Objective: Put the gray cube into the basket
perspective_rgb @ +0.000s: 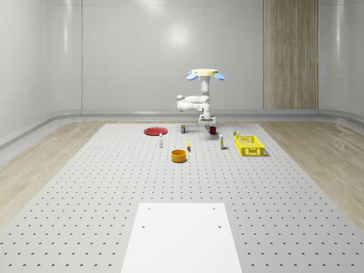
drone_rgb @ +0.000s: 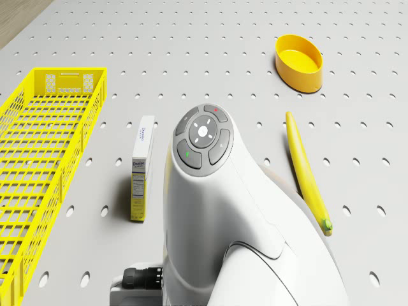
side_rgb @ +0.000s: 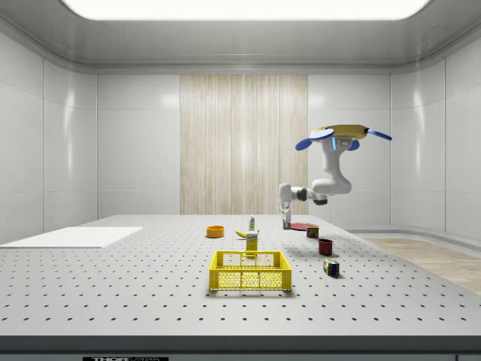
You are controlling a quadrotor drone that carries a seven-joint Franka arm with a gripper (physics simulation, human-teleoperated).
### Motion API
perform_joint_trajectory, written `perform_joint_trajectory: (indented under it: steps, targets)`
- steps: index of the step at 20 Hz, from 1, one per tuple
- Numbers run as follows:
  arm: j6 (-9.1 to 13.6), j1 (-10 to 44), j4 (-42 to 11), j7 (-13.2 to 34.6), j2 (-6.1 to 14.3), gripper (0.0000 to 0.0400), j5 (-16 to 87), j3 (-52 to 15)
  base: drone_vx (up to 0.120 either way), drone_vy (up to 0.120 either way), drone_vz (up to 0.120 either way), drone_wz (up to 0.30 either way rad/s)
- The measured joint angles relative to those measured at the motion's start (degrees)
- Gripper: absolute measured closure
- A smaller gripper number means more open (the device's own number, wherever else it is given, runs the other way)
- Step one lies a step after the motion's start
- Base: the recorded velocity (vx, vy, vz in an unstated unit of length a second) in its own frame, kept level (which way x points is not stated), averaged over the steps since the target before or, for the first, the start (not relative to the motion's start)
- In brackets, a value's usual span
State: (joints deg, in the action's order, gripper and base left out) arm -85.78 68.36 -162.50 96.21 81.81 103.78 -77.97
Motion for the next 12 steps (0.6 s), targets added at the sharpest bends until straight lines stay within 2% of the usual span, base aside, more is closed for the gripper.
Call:
perform_joint_trajectory:
  steps: [1,4,12]
  targets:
    - [-0.12,0.03,0.00,0.03,0.14,0.0150,-0.09,-0.05,0.040,0.120,0.120,0.000]
    - [-0.49,0.13,0.01,0.12,0.56,0.0150,-0.32,-0.17,0.120,0.120,0.120,0.000]
    - [-1.46,0.37,0.06,0.32,1.63,0.0150,-0.82,-0.36,0.120,0.120,0.005,0.000]
